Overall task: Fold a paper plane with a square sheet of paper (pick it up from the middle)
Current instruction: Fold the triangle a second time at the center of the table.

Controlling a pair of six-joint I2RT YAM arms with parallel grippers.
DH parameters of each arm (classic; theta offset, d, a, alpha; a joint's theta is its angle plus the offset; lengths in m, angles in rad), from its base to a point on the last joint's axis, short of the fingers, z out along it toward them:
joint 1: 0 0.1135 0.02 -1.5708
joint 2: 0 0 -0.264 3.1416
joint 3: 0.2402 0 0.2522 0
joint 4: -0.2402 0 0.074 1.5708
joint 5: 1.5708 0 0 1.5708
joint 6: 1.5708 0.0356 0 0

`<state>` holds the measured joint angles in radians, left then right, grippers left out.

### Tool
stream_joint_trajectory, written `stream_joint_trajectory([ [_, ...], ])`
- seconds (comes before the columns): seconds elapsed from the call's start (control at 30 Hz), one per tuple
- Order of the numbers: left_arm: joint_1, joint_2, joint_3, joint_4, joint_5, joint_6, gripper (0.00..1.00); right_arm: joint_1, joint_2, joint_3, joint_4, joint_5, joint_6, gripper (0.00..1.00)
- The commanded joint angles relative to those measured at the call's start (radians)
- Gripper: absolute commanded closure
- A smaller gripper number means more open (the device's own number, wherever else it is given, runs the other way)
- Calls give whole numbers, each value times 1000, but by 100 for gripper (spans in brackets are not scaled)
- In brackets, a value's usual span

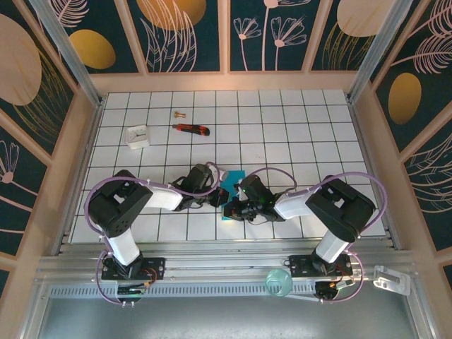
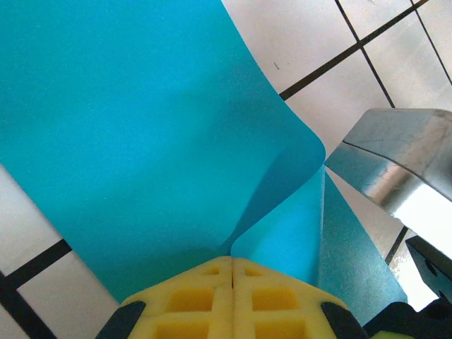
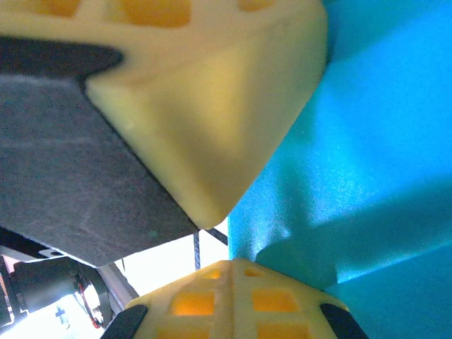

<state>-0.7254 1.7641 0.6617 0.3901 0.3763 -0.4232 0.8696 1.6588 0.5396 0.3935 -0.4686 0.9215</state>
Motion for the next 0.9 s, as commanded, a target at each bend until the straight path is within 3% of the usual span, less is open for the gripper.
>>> stream_joint_trajectory([
  [0.0, 5, 42, -39, -146, -62, -10, 100, 15, 9, -18, -67, 24, -29, 100],
  [0.87, 5, 56, -34, -163, -102, -11, 100, 114, -22, -7, -174, 29, -47, 100],
])
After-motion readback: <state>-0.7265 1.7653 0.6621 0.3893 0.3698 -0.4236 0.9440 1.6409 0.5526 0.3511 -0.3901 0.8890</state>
